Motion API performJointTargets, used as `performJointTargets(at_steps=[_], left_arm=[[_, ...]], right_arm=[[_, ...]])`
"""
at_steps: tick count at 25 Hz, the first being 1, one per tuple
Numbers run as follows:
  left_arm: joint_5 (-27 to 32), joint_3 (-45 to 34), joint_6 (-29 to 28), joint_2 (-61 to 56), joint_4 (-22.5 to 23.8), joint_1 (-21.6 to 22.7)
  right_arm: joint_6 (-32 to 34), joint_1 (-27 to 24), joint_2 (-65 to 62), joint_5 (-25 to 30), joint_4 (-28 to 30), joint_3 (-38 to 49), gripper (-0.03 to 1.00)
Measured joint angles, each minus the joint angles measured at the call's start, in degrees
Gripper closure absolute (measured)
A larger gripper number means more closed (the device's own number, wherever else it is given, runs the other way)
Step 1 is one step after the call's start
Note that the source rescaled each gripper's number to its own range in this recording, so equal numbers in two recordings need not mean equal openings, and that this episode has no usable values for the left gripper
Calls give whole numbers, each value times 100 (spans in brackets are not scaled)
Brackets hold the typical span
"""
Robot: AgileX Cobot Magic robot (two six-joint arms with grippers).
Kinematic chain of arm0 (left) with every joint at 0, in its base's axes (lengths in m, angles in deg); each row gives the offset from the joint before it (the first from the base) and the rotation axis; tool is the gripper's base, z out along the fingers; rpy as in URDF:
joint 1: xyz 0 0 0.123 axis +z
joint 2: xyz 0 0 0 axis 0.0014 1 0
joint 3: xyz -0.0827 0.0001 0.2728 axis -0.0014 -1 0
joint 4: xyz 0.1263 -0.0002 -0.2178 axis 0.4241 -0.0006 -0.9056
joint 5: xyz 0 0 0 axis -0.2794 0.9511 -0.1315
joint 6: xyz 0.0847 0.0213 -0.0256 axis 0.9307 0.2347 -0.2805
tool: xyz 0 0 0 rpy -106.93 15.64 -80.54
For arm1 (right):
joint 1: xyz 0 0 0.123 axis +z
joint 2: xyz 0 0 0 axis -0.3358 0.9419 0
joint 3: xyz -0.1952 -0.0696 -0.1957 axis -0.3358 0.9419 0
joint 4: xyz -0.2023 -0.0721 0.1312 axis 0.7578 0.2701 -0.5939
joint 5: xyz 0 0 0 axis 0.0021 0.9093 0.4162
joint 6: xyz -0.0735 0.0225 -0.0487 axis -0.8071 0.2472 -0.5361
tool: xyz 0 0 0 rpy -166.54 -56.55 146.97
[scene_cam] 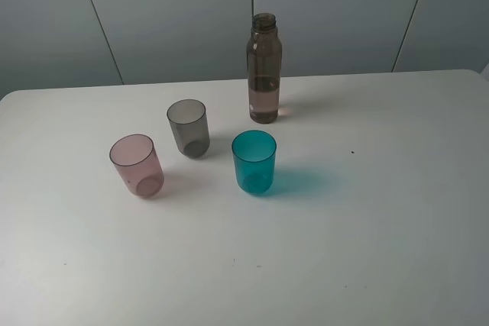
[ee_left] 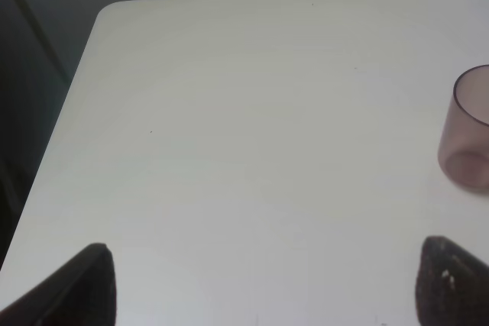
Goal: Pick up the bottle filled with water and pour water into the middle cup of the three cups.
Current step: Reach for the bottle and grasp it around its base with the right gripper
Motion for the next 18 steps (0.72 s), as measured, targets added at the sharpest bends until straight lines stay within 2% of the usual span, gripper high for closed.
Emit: performJointTargets(at_steps=[18], left_arm=[[0,0,0,0,0,0]], right_arm=[[0,0,0,0,0,0,-3]])
